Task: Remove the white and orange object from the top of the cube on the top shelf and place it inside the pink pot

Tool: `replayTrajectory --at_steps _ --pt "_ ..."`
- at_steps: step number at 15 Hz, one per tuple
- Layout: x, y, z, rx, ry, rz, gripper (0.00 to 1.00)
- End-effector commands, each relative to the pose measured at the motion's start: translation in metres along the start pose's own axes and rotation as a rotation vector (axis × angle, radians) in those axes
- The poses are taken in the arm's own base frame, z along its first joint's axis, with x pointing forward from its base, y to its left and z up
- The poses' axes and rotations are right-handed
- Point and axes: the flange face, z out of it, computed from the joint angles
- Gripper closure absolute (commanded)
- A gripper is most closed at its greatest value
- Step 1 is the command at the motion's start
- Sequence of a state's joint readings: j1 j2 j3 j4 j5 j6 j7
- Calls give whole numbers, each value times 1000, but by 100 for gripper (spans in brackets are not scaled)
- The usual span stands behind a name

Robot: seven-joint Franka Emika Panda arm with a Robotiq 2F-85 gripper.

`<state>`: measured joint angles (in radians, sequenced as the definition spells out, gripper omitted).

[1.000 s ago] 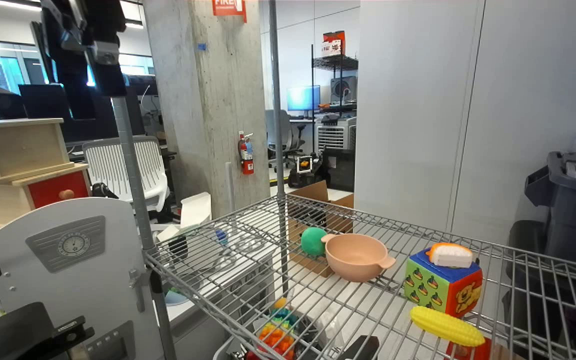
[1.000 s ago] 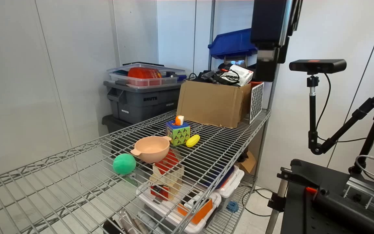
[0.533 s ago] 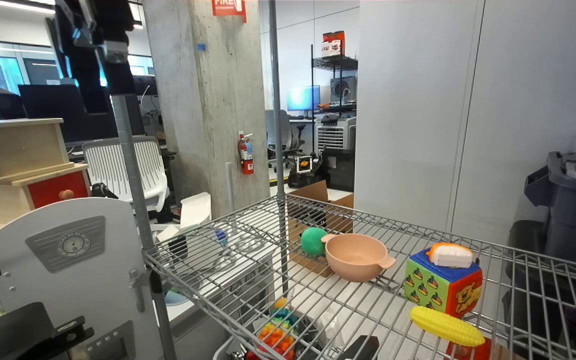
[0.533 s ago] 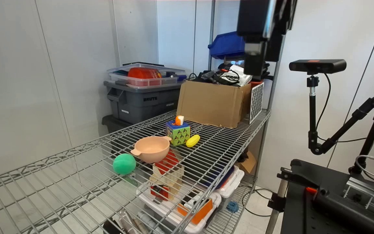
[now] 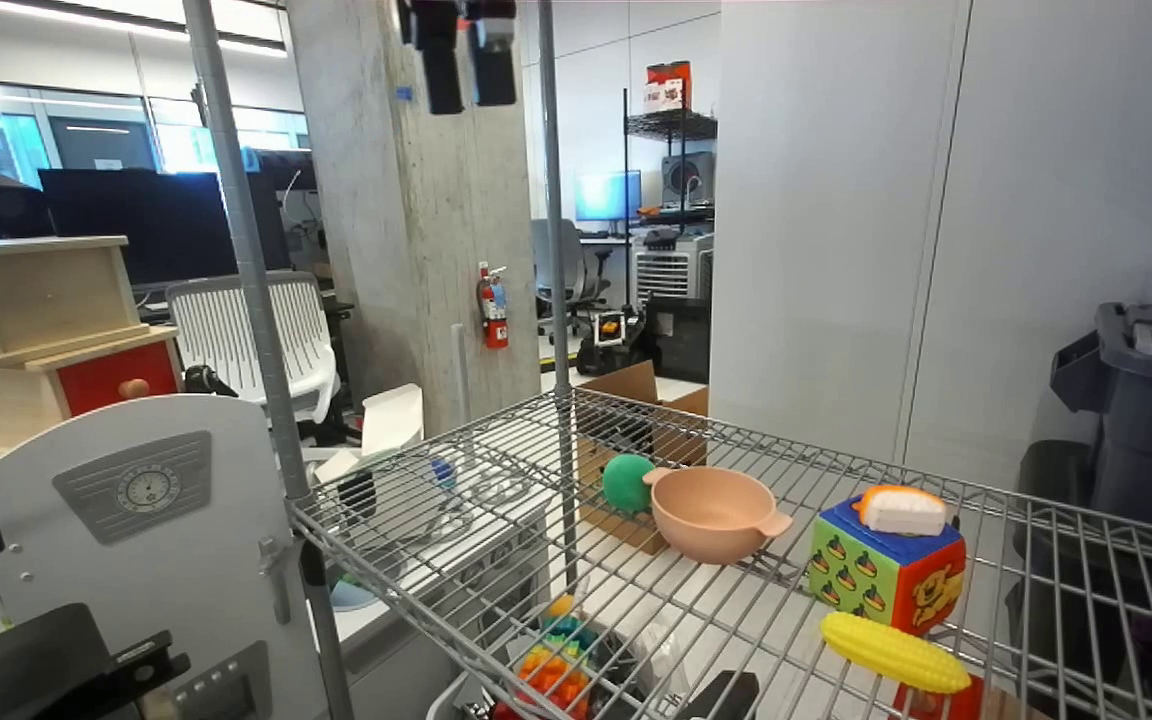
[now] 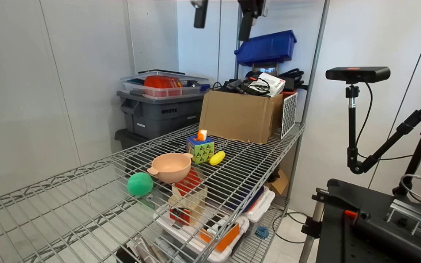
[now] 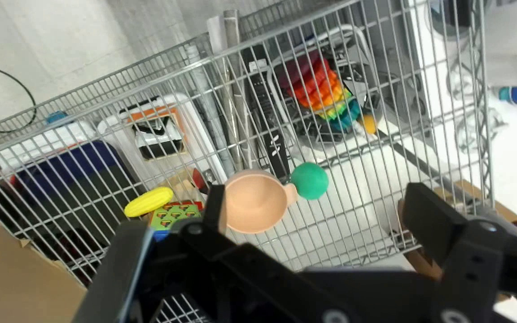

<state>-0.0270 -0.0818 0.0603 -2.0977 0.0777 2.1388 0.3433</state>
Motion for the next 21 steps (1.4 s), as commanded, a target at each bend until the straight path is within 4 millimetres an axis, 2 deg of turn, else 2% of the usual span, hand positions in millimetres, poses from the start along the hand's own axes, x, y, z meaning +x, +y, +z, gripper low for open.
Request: replayTrajectory --at_steps 1,4,6,8,11,14,17,20,21 --pt "71 -22 28 65 1 189 0" --pt "119 -27 67 70 23 351 0" --pt "153 -17 87 84 33 451 0" --pt "181 0 91 106 29 555 0" --pt "212 24 91 146 55 706 0" --pt "244 56 95 147 92 867 0" --pt "270 102 119 89 93 1026 0" --pt "282 142 146 30 54 1185 0" --pt "284 153 161 10 42 1223 0"
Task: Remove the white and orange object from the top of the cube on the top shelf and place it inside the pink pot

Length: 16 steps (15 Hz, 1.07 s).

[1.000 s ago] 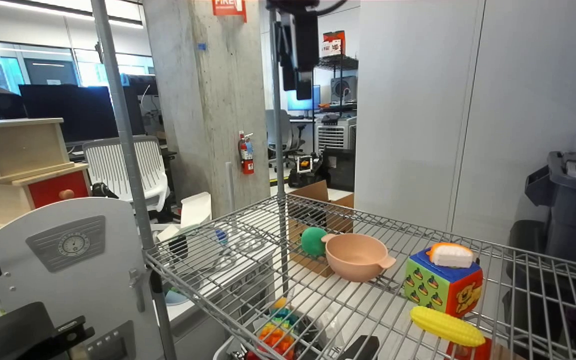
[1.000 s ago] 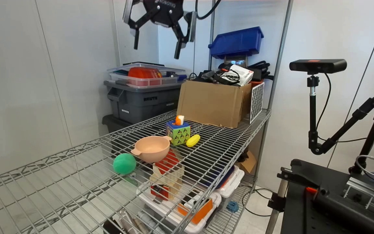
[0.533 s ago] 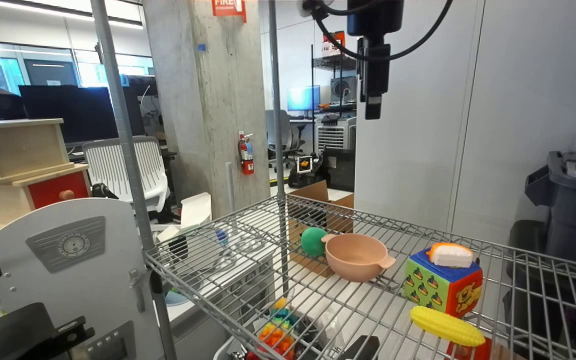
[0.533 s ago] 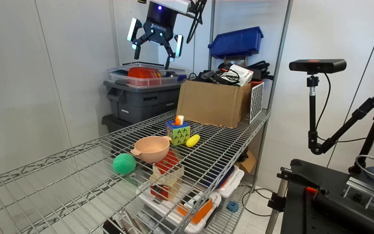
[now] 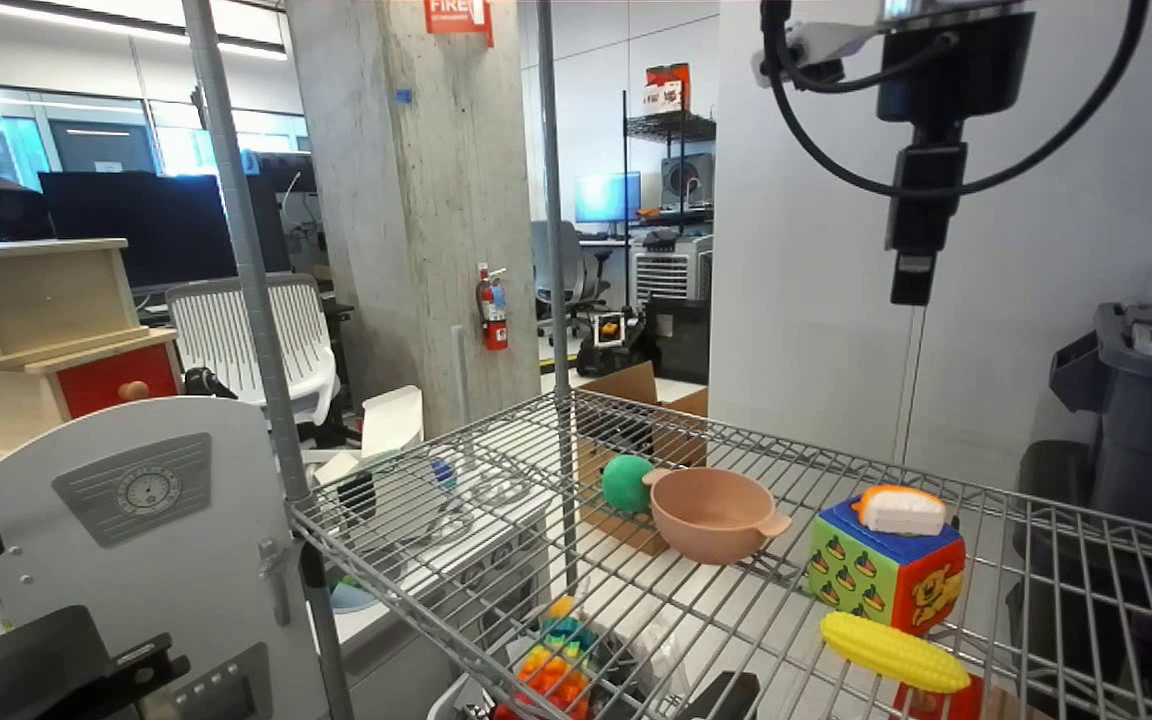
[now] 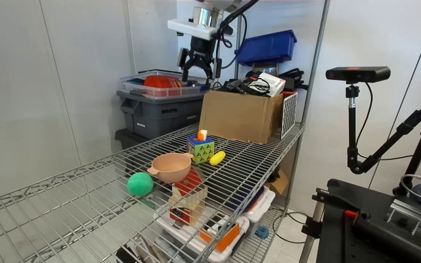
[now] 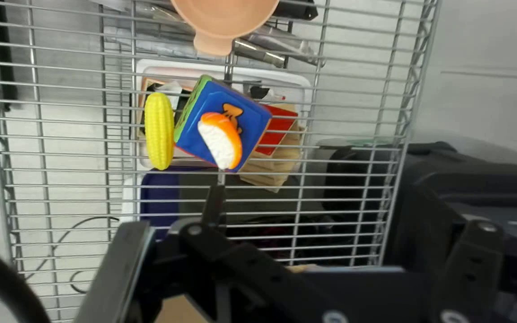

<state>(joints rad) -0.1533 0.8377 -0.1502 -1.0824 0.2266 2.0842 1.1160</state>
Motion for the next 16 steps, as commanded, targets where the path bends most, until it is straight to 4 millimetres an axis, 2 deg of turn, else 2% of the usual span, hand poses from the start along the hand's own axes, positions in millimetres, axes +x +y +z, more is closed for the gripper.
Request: replayTrajectory --at_steps 1,5,9,13,16 --pt "32 0 37 -65 -10 145 0" --pt "38 9 82 -153 -55 166 0" --pt "23 15 117 -232 -70 137 0" --pt "9 17 135 -282 -55 90 0" --pt "7 22 144 -337 -1 59 0"
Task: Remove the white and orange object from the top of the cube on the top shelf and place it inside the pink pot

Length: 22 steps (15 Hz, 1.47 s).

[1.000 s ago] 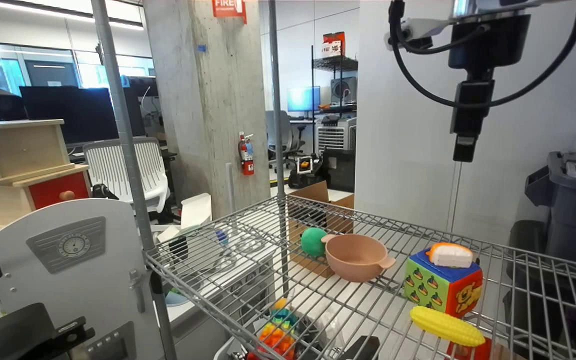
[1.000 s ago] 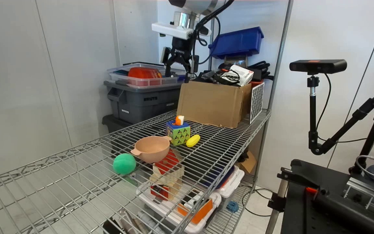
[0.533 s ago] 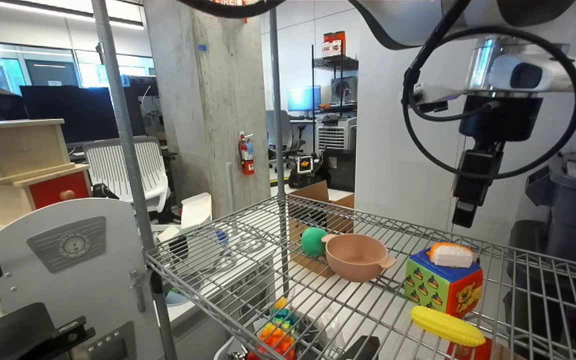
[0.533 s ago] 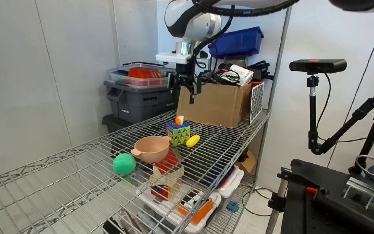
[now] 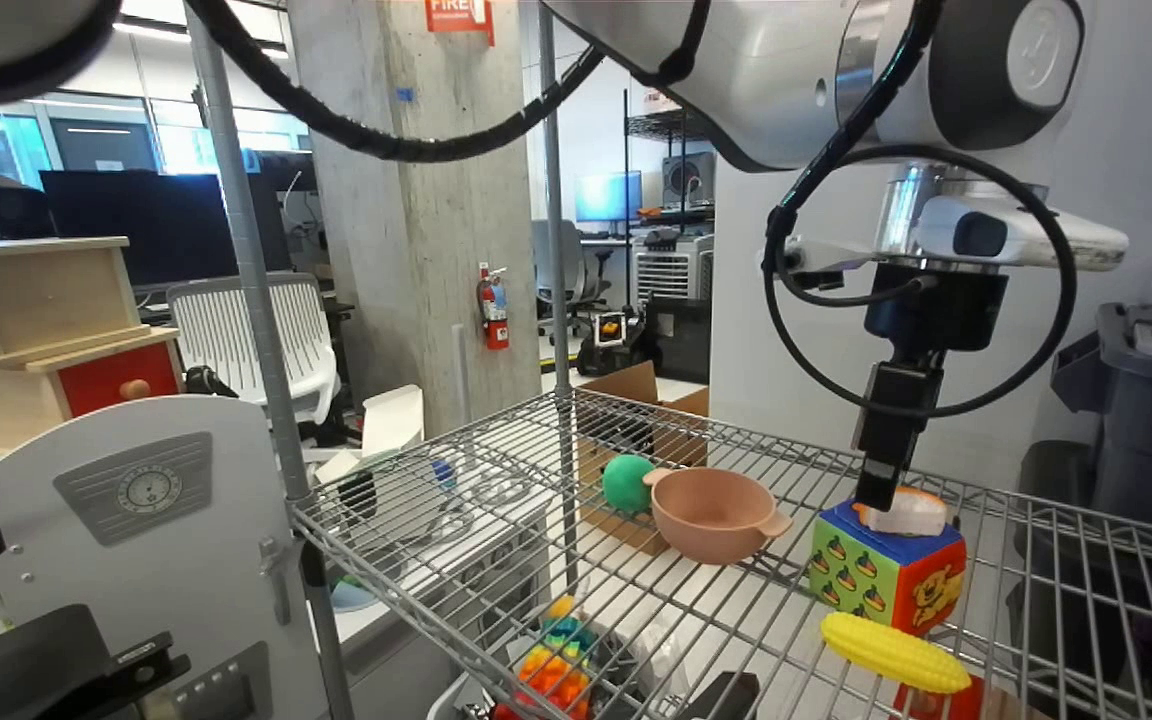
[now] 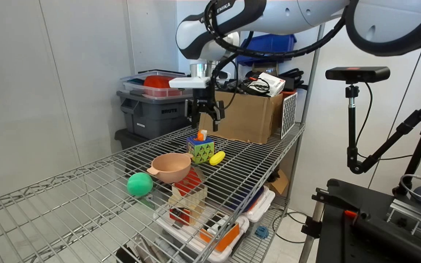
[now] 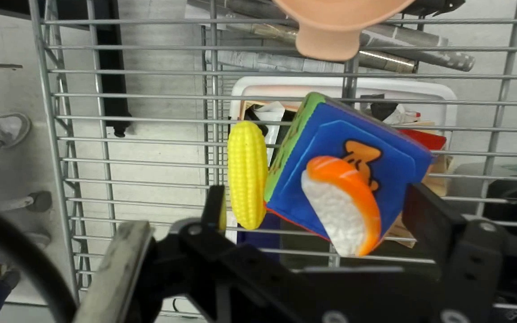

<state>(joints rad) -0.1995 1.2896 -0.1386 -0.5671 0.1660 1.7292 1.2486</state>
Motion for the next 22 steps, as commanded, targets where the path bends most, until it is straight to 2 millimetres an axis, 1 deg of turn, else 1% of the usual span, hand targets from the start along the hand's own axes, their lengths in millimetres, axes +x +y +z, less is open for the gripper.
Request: replayTrajectory --at_steps 1,5,10,13,19,22 --pt "-3 1 3 -49 66 -23 0" --pt "-5 -1 5 -51 118 -63 0" --pt "-15 -16 -3 52 137 -137 0" --pt "-21 -23 -4 109 134 -183 0" --pt "-18 -17 20 50 104 -199 0" --pt "-16 -17 29 51 107 -193 0"
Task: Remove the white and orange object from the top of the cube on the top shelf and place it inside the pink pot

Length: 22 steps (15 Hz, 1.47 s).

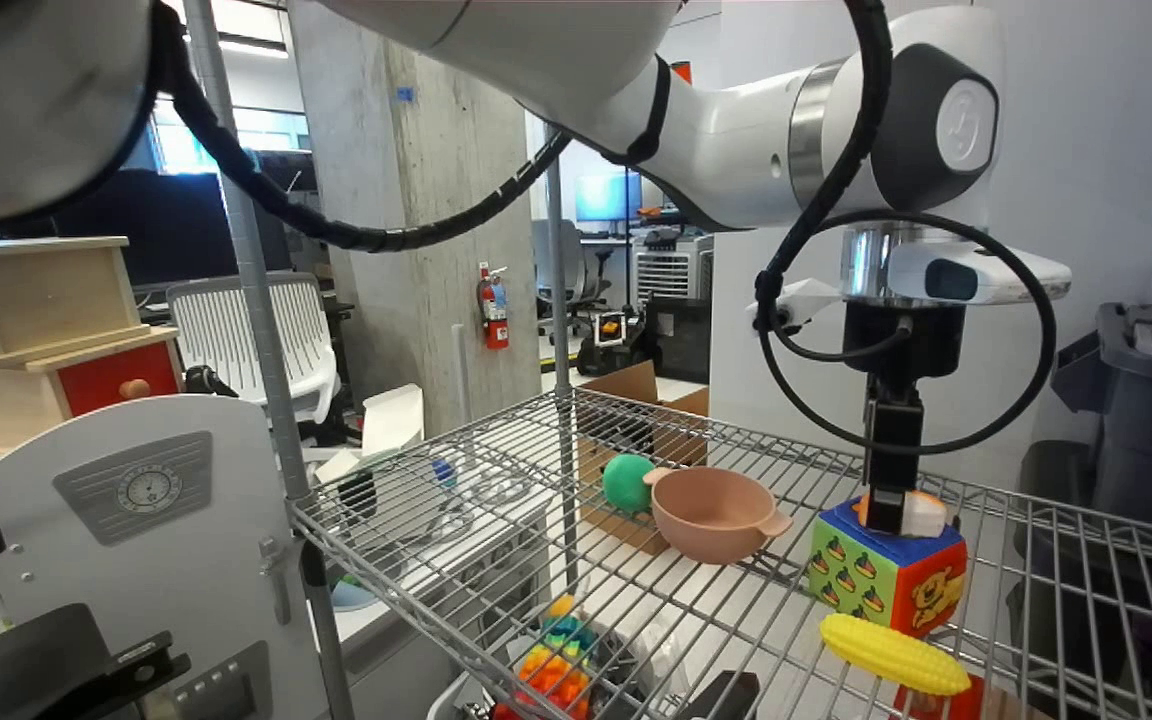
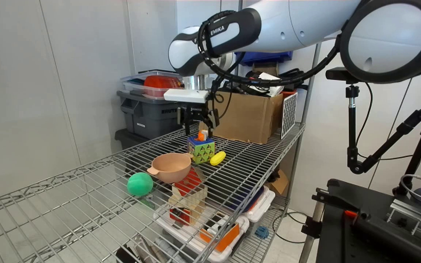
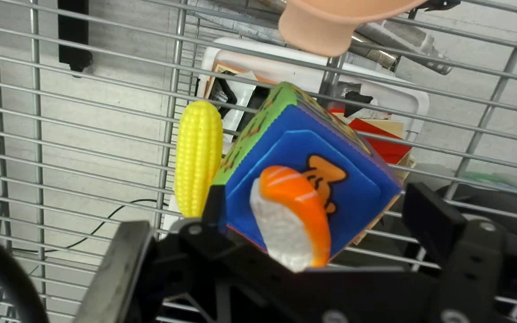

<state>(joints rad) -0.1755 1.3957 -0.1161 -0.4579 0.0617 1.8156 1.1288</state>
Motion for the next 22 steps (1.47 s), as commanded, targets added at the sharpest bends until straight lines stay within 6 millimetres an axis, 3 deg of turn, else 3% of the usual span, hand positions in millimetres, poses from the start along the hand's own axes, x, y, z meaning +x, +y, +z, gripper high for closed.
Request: replayTrajectory --at_steps 1,3,7,10,14,17,22 --pt "1 2 6 -8 4 -15 25" --pt "1 2 7 -6 -1 -16 32" --pt "1 0 -1 4 -2 -30 65" --pt "-3 -2 -19 6 -11 -60 87" --pt "-31 -15 -47 15 2 -139 90" --pt "-66 -27 -54 -1 7 -197 90" --pt "-112 -36 -30 -70 30 -260 90"
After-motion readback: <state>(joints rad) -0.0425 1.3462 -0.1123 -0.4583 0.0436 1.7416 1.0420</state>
